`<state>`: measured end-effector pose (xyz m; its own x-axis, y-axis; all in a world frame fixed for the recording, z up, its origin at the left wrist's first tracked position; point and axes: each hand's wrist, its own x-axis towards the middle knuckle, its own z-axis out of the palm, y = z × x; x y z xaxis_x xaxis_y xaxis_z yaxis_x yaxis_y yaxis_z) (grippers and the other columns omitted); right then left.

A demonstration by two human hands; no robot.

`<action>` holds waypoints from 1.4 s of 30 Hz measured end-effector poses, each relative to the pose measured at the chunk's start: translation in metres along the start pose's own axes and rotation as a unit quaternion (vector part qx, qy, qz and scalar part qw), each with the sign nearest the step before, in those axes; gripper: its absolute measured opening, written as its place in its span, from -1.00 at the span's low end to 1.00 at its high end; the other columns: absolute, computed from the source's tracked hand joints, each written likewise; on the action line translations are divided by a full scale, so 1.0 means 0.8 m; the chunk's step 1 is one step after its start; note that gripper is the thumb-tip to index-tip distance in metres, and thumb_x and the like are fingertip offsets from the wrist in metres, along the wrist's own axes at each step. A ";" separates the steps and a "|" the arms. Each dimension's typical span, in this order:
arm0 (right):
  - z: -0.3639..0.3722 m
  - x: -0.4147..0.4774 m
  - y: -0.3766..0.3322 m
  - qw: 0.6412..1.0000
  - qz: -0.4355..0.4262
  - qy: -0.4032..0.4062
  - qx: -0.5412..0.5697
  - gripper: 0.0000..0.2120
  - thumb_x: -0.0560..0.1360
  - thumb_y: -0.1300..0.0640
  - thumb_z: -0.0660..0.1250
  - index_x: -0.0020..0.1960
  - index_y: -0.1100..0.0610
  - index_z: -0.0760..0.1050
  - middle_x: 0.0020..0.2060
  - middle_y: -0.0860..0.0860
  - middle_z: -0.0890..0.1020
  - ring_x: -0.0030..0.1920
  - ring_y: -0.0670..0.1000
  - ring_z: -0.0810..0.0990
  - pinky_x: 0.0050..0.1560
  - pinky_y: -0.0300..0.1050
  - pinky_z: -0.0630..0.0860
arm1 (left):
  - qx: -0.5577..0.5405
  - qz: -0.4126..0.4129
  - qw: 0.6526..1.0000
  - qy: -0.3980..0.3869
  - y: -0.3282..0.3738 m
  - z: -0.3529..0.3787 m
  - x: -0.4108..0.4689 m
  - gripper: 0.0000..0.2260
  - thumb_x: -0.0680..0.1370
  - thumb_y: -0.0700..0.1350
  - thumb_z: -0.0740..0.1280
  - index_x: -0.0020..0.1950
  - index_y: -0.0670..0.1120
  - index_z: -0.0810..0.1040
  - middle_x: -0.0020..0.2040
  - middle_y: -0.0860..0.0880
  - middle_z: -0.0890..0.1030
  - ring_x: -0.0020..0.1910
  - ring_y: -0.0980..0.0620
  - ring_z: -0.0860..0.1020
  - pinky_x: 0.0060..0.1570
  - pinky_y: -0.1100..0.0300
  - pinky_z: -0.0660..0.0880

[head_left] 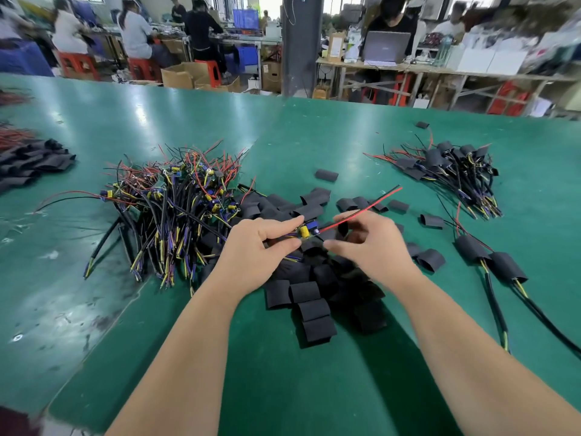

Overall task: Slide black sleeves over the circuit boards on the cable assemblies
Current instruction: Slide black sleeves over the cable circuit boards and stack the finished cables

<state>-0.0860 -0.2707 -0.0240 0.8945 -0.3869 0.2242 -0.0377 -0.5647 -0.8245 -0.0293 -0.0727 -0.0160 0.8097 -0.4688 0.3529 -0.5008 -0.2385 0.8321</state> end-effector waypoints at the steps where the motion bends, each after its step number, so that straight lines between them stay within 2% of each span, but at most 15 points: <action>1: -0.007 -0.004 0.001 0.998 0.000 0.022 0.061 -0.76 0.31 0.16 0.57 -0.07 0.09 0.61 -0.27 -0.08 0.63 -0.32 -0.15 0.52 -0.19 -0.30 0.48 | -0.004 0.001 1.000 -0.001 -0.001 -0.001 0.000 -0.65 0.48 -0.22 0.44 0.16 0.15 0.59 -0.06 0.18 0.65 -0.01 0.07 0.58 0.03 0.32 0.44; 3: -0.024 -0.013 0.005 0.967 0.021 0.075 0.241 -0.89 0.38 0.21 0.51 -0.12 0.13 0.62 -0.31 -0.05 0.63 -0.38 -0.12 0.50 -0.27 -0.29 0.47 | -0.011 0.003 1.000 -0.005 -0.001 -0.005 0.000 -0.64 0.48 -0.22 0.44 0.12 0.21 0.59 -0.06 0.21 0.65 0.01 0.06 0.58 0.04 0.37 0.44; 4: -0.034 -0.017 0.007 0.932 0.047 0.103 0.345 -0.93 0.41 0.19 0.48 -0.14 0.14 0.61 -0.30 -0.02 0.63 -0.41 -0.12 0.47 -0.31 -0.30 0.44 | -0.012 0.004 1.000 -0.008 -0.001 -0.006 0.000 -0.63 0.48 -0.22 0.44 0.10 0.25 0.58 -0.06 0.21 0.65 0.01 0.09 0.58 0.04 0.42 0.43; 7: -0.060 -0.023 0.013 0.758 0.122 0.176 0.616 -0.78 0.37 0.05 0.43 -0.11 0.17 0.50 -0.23 0.01 0.57 -0.48 -0.17 0.41 -0.38 -0.38 0.41 | -0.012 0.005 1.000 -0.024 0.000 -0.009 -0.001 -0.62 0.48 -0.22 0.44 0.09 0.26 0.58 -0.03 0.14 0.66 0.00 0.17 0.58 0.03 0.47 0.41; 9: -0.069 -0.023 0.012 0.674 0.131 0.208 0.697 -0.80 0.38 0.03 0.40 -0.13 0.14 0.47 -0.33 -0.04 0.49 -0.50 -0.20 0.42 -0.40 -0.42 0.41 | -0.013 0.001 0.999 -0.039 0.001 -0.009 -0.001 -0.62 0.47 -0.23 0.44 0.09 0.25 0.60 0.00 0.12 0.66 0.00 0.24 0.58 0.03 0.49 0.39; 12: -0.067 -0.022 0.005 0.634 0.117 0.207 0.736 -0.81 0.39 0.03 0.38 -0.15 0.14 0.46 -0.43 -0.06 0.48 -0.51 -0.20 0.43 -0.39 -0.43 0.42 | -0.014 -0.003 0.998 -0.053 0.002 -0.007 -0.002 -0.61 0.47 -0.24 0.44 0.07 0.27 0.60 -0.02 0.12 0.65 -0.01 0.31 0.56 0.02 0.52 0.38; 16: -0.063 -0.021 -0.005 0.662 0.093 0.162 0.726 -0.66 0.30 0.03 0.39 -0.01 0.15 0.44 -0.20 0.01 0.48 -0.50 -0.20 0.44 -0.41 -0.42 0.42 | -0.013 0.003 0.999 -0.052 0.003 -0.006 -0.002 -0.60 0.47 -0.26 0.44 0.05 0.27 0.60 -0.06 0.14 0.66 -0.05 0.32 0.56 -0.01 0.52 0.37; 19: -0.062 -0.022 -0.009 0.679 0.102 0.190 0.702 -0.74 0.35 0.04 0.40 -0.06 0.17 0.49 -0.28 0.00 0.56 -0.49 -0.19 0.44 -0.40 -0.40 0.42 | -0.023 0.006 0.998 -0.053 0.005 -0.005 -0.004 -0.59 0.46 -0.28 0.44 0.05 0.26 0.61 -0.15 0.19 0.63 -0.14 0.33 0.54 -0.06 0.53 0.36; 21: -0.065 -0.024 -0.009 0.656 0.119 0.227 0.710 -0.83 0.43 0.07 0.40 -0.12 0.16 0.50 -0.42 -0.06 0.52 -0.49 -0.18 0.44 -0.40 -0.40 0.42 | -0.032 0.011 0.998 -0.050 0.005 -0.005 -0.004 -0.59 0.46 -0.30 0.44 0.06 0.22 0.61 -0.16 0.16 0.63 -0.17 0.31 0.53 -0.07 0.50 0.37; 24: -0.071 -0.027 -0.008 0.621 0.134 0.252 0.730 -0.83 0.49 0.07 0.37 -0.17 0.15 0.48 -0.49 -0.07 0.47 -0.50 -0.19 0.44 -0.40 -0.42 0.41 | -0.039 0.019 0.998 -0.042 0.005 -0.004 -0.004 -0.60 0.46 -0.32 0.43 0.08 0.17 0.62 -0.22 0.22 0.62 -0.20 0.31 0.52 -0.08 0.49 0.37; 30: -0.063 -0.031 -0.019 0.605 0.119 0.175 0.768 -0.77 0.30 0.07 0.40 -0.14 0.15 0.46 -0.43 -0.04 0.51 -0.49 -0.20 0.45 -0.41 -0.43 0.43 | -0.034 0.024 0.998 -0.052 0.004 -0.004 -0.004 -0.60 0.46 -0.31 0.43 0.06 0.21 0.61 -0.27 0.31 0.59 -0.23 0.33 0.50 -0.11 0.52 0.34; 32: -0.062 -0.032 -0.021 0.603 0.104 0.149 0.776 -0.67 0.29 0.05 0.39 -0.01 0.15 0.44 -0.34 -0.02 0.51 -0.50 -0.20 0.44 -0.43 -0.43 0.42 | -0.032 0.024 0.998 -0.052 0.005 -0.004 -0.004 -0.60 0.46 -0.31 0.43 0.06 0.21 0.61 -0.28 0.31 0.58 -0.25 0.33 0.49 -0.12 0.52 0.34; 34: -0.061 -0.033 -0.022 0.636 0.094 0.130 0.755 -0.60 0.32 0.01 0.36 0.08 0.16 0.43 -0.23 -0.01 0.52 -0.51 -0.20 0.42 -0.44 -0.43 0.40 | -0.036 0.022 0.998 -0.047 0.005 -0.004 -0.004 -0.60 0.47 -0.31 0.43 0.07 0.20 0.61 -0.26 0.27 0.59 -0.24 0.34 0.49 -0.11 0.51 0.35; 37: -0.053 -0.039 -0.026 0.730 0.076 0.090 0.673 -0.69 0.37 0.01 0.30 0.03 0.17 0.49 -0.20 0.02 0.65 -0.46 -0.20 0.43 -0.37 -0.43 0.42 | -0.046 0.021 0.998 -0.042 0.007 -0.003 -0.005 -0.63 0.47 -0.30 0.43 0.10 0.15 0.61 -0.21 0.19 0.62 -0.24 0.33 0.49 -0.12 0.49 0.37; 42: -0.017 -0.054 -0.033 0.821 0.046 -0.037 0.568 -0.80 0.36 0.23 0.33 -0.02 0.16 0.57 -0.11 0.07 0.69 -0.25 -0.14 0.60 -0.25 -0.35 0.52 | -0.097 0.017 0.994 -0.056 0.017 0.006 -0.008 -0.67 0.46 -0.32 0.43 0.08 0.08 0.62 -0.18 0.31 0.65 -0.13 0.40 0.56 -0.08 0.51 0.40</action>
<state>-0.1299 -0.2485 -0.0049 0.9374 -0.3202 0.1368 0.2959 0.5253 -0.7978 -0.0432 -0.0770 -0.0091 0.7491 -0.5673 0.3419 -0.4503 -0.0577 0.8910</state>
